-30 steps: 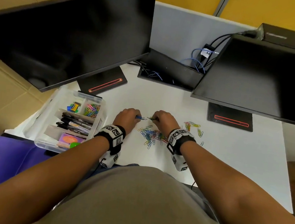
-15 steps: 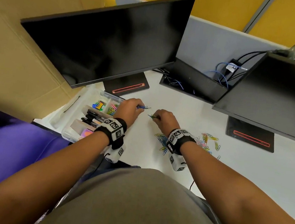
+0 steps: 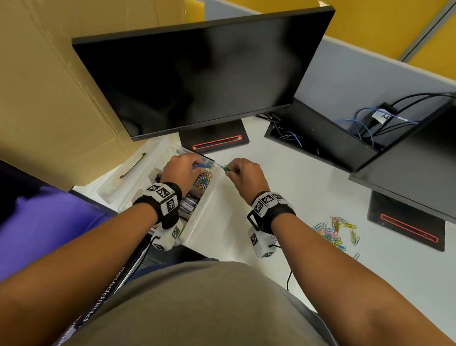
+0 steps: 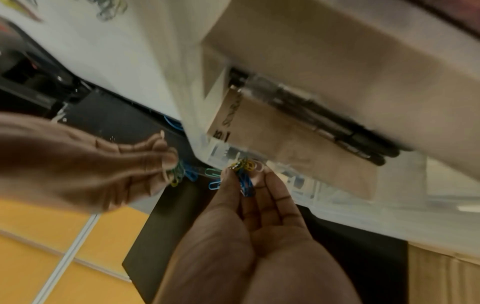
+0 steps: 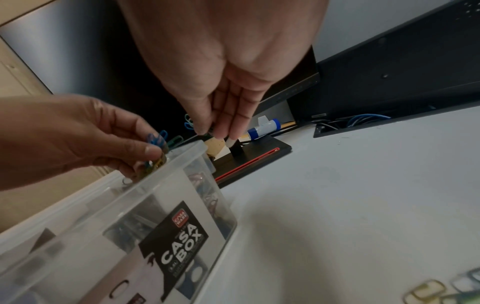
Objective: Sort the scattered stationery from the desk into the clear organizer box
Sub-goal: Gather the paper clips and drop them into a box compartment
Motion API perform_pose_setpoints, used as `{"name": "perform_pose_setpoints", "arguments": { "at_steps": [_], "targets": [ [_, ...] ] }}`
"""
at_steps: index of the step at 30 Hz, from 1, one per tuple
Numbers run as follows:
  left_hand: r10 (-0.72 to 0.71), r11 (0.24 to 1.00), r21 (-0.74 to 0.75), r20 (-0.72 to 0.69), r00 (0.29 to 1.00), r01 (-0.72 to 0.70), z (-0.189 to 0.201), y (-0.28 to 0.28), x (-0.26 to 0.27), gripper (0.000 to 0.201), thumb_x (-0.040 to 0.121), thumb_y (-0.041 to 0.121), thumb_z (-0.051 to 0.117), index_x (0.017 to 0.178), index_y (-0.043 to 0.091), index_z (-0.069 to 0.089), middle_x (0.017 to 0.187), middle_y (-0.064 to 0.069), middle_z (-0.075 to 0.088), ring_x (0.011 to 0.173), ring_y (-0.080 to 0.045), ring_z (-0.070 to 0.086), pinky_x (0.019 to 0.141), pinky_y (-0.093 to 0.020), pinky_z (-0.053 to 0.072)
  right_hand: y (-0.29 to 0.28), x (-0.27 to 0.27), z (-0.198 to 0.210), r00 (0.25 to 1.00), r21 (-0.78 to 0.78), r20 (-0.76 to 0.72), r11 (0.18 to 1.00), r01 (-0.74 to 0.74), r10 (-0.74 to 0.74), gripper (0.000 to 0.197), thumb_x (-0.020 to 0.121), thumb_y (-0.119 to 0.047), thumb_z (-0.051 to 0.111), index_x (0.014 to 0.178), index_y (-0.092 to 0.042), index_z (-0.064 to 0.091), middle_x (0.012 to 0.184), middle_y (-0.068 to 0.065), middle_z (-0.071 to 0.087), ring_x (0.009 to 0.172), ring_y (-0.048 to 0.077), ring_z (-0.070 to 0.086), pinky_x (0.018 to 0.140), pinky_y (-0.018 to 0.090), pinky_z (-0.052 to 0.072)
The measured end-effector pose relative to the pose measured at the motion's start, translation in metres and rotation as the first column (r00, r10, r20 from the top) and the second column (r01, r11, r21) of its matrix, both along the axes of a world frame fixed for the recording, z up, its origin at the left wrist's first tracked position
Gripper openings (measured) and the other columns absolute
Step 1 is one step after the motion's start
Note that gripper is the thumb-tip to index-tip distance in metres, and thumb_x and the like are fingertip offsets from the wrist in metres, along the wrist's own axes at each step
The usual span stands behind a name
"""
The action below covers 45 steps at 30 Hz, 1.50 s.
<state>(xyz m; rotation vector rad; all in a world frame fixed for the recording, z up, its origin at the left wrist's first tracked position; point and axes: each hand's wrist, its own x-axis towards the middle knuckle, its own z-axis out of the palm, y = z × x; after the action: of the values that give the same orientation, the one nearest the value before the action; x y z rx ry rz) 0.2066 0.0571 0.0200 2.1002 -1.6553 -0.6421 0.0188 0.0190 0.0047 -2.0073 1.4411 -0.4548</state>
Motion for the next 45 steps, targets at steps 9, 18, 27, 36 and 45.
{"name": "perform_pose_setpoints", "arguments": {
  "at_steps": [9,18,27,36,45],
  "targets": [
    [-0.182,0.983,0.029,0.199,0.963,0.180,-0.016,-0.002,0.003,0.021,0.093,0.027,0.064,0.111,0.016,0.068,0.111,-0.006,0.068,0.100,-0.023,0.065,0.088,-0.036,0.052,-0.009,0.025,0.008,1.000,-0.038,0.015,0.999,-0.001,0.001,0.009,0.093,-0.021,0.065,0.093,-0.012,0.066,0.088,0.004,0.065,0.077,0.018,0.060,0.071,0.030,0.052],
    [-0.256,0.967,0.035,0.172,0.951,0.254,-0.020,-0.005,0.008,0.021,0.088,0.028,0.070,0.107,0.017,0.068,0.107,-0.004,0.068,0.094,-0.019,0.065,0.084,-0.033,0.055,-0.008,0.038,0.006,1.000,-0.033,0.002,0.999,0.012,-0.012,0.007,0.092,-0.019,0.064,0.089,-0.013,0.065,0.084,0.001,0.063,0.072,0.014,0.056,0.059,0.018,0.038],
    [-0.205,0.978,-0.021,0.123,0.971,0.209,-0.019,-0.010,0.026,0.014,0.089,0.014,0.067,0.102,0.016,0.065,0.094,-0.003,0.071,0.087,-0.021,0.067,0.076,-0.035,0.058,-0.011,0.049,0.005,0.999,-0.026,-0.029,0.999,0.028,-0.029,0.008,0.092,-0.021,0.065,0.091,-0.013,0.067,0.086,0.003,0.066,0.073,0.017,0.058,0.063,0.023,0.040],
    [-0.159,0.985,-0.032,0.206,0.966,0.169,-0.022,-0.011,0.038,0.016,0.085,0.011,0.067,0.098,0.019,0.062,0.099,-0.004,0.062,0.087,-0.023,0.060,0.081,-0.038,0.052,-0.008,0.063,0.005,0.978,-0.053,-0.199,0.996,-0.076,0.064,0.015,0.092,-0.027,0.062,0.098,-0.014,0.067,0.097,0.006,0.070,0.084,0.024,0.063,0.069,0.029,0.047],
    [-0.166,0.985,-0.017,0.189,0.968,0.172,-0.026,-0.010,0.039,0.016,0.086,0.011,0.065,0.096,0.022,0.060,0.099,-0.002,0.062,0.083,-0.023,0.061,0.078,-0.039,0.052,-0.008,0.077,0.001,0.856,-0.059,-0.468,0.959,-0.276,0.217,0.018,0.091,-0.024,0.063,0.105,-0.016,0.071,0.103,0.007,0.069,0.090,0.026,0.066,0.073,0.032,0.051]
  ]
}}
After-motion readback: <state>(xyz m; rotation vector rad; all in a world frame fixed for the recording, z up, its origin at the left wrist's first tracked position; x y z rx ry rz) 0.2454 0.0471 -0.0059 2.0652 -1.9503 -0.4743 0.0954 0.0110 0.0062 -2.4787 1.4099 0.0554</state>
